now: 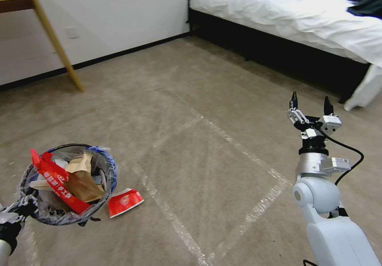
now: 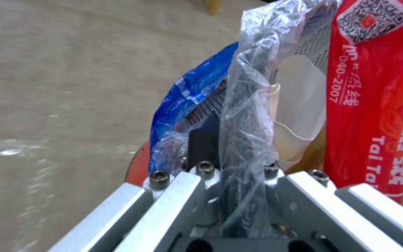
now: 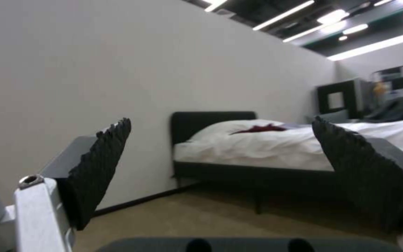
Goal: Pick up the trash bin and place the garbage on the floor into it.
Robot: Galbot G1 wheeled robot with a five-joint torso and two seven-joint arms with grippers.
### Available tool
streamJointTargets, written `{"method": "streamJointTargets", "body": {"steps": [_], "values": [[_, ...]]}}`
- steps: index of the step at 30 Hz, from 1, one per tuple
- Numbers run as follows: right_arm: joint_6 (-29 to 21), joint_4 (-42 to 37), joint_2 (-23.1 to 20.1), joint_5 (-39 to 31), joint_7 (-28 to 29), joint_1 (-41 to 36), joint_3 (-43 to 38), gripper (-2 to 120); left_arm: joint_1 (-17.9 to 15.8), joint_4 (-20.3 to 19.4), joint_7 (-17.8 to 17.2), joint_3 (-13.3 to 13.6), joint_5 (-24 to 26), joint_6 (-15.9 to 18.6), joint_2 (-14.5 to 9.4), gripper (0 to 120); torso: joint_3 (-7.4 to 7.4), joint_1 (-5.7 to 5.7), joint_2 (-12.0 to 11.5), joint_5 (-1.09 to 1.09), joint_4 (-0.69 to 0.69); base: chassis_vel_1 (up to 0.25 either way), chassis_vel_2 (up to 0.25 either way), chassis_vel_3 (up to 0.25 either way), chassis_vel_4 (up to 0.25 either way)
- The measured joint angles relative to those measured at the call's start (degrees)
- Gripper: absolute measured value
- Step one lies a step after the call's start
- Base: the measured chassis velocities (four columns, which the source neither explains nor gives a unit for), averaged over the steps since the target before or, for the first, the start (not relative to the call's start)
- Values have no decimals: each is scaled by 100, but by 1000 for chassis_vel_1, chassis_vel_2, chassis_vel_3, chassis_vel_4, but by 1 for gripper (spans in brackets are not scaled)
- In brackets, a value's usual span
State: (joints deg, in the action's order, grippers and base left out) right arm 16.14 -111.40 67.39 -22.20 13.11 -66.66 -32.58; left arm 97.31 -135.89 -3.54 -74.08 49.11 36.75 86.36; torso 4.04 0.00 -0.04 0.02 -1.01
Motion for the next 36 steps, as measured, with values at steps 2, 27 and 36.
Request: {"method": "streamJointTargets", "body": {"steps": [2, 27, 36], "values": [[13, 12, 0, 1, -23, 0, 9, 98, -2, 0, 1, 0, 0, 0, 5, 1, 0, 0, 0, 0, 0, 126, 120, 115, 119], [132, 126, 40, 90, -142, 9, 88, 100, -82, 126, 44, 29, -218, -75, 20, 1, 0, 0, 0, 0, 0, 56, 53, 51, 50], [108, 175, 38, 89, -292, 6, 86, 100, -100, 162, 49, 37, -234, -77, 20, 1, 0, 0, 0, 0, 0, 0, 0, 0, 0]]}}
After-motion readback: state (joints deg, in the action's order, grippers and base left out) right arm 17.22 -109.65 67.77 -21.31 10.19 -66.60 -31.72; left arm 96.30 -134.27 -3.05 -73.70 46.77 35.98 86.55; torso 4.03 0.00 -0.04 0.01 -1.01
